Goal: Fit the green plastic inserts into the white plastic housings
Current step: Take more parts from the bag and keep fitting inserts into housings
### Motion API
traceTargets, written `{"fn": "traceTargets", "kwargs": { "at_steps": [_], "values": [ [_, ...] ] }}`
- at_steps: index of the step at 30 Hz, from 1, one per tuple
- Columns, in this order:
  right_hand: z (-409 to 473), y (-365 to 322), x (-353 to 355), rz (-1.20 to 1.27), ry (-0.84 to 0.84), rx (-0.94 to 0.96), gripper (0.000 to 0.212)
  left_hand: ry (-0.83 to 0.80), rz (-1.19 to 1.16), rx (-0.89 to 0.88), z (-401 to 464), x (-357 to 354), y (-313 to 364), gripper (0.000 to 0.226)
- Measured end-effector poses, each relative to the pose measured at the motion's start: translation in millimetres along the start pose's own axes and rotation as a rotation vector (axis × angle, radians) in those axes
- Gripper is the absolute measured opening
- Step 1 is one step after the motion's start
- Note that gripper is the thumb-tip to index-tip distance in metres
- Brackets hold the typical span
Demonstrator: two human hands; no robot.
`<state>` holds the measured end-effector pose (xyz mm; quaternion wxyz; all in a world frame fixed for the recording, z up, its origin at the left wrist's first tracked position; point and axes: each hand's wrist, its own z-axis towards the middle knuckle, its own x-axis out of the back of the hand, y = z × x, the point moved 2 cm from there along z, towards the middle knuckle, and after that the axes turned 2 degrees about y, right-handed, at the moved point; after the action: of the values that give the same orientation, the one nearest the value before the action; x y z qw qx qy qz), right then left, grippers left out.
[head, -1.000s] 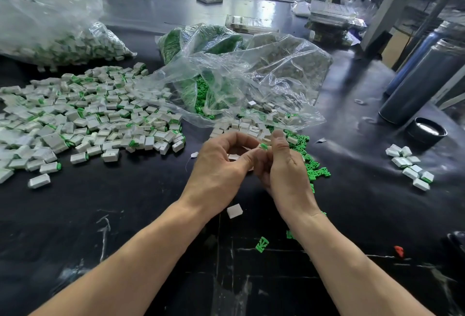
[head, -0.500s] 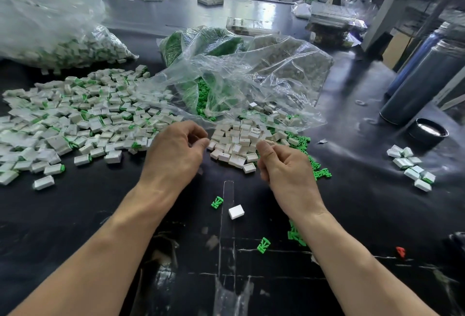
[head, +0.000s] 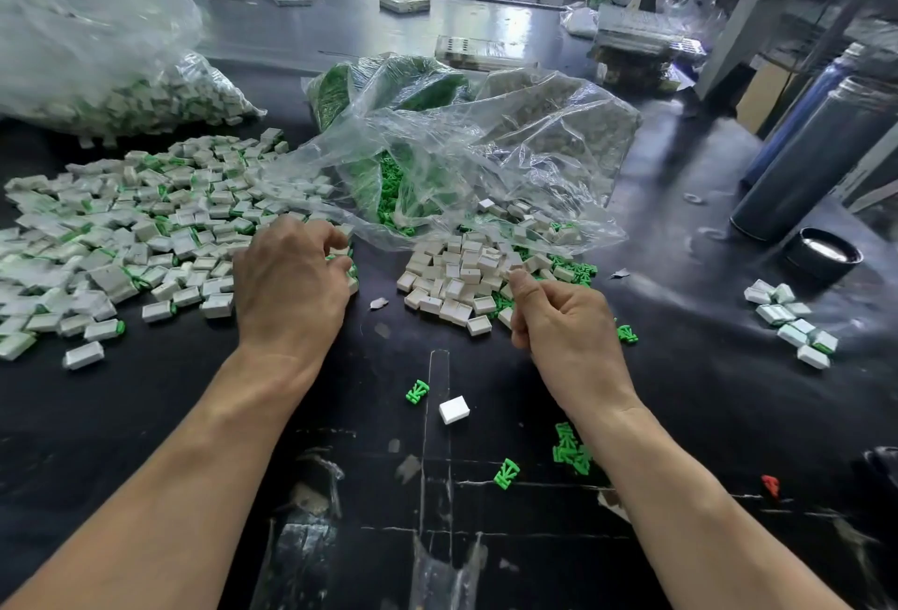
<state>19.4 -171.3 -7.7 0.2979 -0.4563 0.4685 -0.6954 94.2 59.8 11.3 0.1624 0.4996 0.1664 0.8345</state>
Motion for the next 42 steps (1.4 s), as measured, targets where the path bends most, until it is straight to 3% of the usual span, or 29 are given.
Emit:
{"fn": "traceTargets", "kwargs": {
  "at_steps": [3, 6, 9, 15, 24, 31, 42],
  "values": [
    [5.5, 1.6, 6.6, -0.067, 0.030, -0.036, 0.052, -0.013, -0.121, -0.040, -4.7, -1.3, 5.9, 0.007],
    [10.5, 3.3, 15.0, -0.140, 0.045, -0.021, 0.043, -0.148, -0.249, -0.080, -13.3, -6.9, 16.0, 0.009],
    [15.1, 6.0, 20.0, -0.242, 0.021, -0.033, 0.028, -0.284, -0.265, -0.148, -22.1, -13.0, 24.7, 0.012],
    [23.4, 13.1, 27.8, -0.437, -0.043, -0.084, 0.011, -0.381, -0.236, -0.201, -29.6, -14.9, 35.5, 0.016],
    [23.8, 10.4, 34.8, -0.468, -0.047, -0.085, 0.011, -0.372, -0.234, -0.236, -33.5, -10.3, 42.6, 0.015],
    [21.0, 9.1, 30.6, -0.528, -0.113, -0.088, 0.013, -0.322, -0.473, -0.130, -34.1, -10.5, 41.0, 0.016],
    [18.3, 2.1, 26.7, -0.644, -0.045, 0.013, 0.007, -0.379, -0.862, -0.005, -36.3, -9.6, 46.8, 0.014]
  ]
}}
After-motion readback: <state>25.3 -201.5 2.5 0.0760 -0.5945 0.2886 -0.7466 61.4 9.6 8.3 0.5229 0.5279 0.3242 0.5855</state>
